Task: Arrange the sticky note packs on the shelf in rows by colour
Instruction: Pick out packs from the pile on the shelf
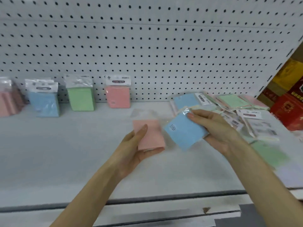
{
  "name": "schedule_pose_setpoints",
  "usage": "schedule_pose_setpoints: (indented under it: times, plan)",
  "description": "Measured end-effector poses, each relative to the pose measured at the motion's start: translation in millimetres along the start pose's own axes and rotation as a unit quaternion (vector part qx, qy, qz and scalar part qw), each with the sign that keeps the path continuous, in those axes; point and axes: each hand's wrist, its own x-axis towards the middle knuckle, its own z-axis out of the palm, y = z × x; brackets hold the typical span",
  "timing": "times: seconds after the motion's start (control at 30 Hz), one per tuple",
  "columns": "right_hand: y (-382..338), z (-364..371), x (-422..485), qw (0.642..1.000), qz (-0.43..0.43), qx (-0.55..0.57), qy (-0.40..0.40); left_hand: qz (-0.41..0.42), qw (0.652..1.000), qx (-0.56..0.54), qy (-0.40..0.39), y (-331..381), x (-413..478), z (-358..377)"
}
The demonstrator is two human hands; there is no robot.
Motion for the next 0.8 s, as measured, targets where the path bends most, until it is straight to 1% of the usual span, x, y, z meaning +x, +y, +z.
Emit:
schedule_pose_setpoints:
  times: [0.07, 0.13, 0.2, 0.27, 0.37, 0.47, 0.53, 0.67, 0.73, 0.8]
  plan:
    - [15, 43, 6, 1.0, 0.016, 0.014, -0.001, 0.006, 0.999, 0.041, -0.008, 14, -9, -27]
    - [29, 86, 11, 0.999, 0.031, 0.016, -0.005, 0.043, 0.994, 0.099, -0.008, 27, -17, -56]
    - [40, 126, 15, 0.999, 0.041, -0.005, -0.024, 0.09, 0.988, 0.127, 0.006, 40, -24, -86]
    - [49, 159, 14, 0.997, 0.049, -0.036, -0.049, 0.124, 0.984, 0.124, 0.028, 53, -31, -114]
    - [60, 202, 11, 0.99, 0.077, -0.061, -0.102, 0.153, 0.98, 0.112, 0.052, 74, -42, -156]
    - [65, 234, 7, 0.971, 0.157, -0.054, -0.171, 0.155, 0.981, 0.1, 0.068, 91, -53, -193]
    - [72, 250, 7, 0.961, 0.197, -0.049, -0.19, 0.156, 0.98, 0.1, 0.068, 99, -59, -213]
    - [85, 281, 17, 0.954, 0.223, 0.004, -0.2, 0.171, 0.978, 0.1, 0.061, 111, -71, -242]
    - [91, 292, 22, 0.948, 0.234, 0.047, -0.21, 0.183, 0.976, 0.089, 0.075, 115, -76, -253]
    - [97, 300, 28, 0.936, 0.235, 0.099, -0.241, 0.194, 0.974, 0.064, 0.098, 117, -82, -262]
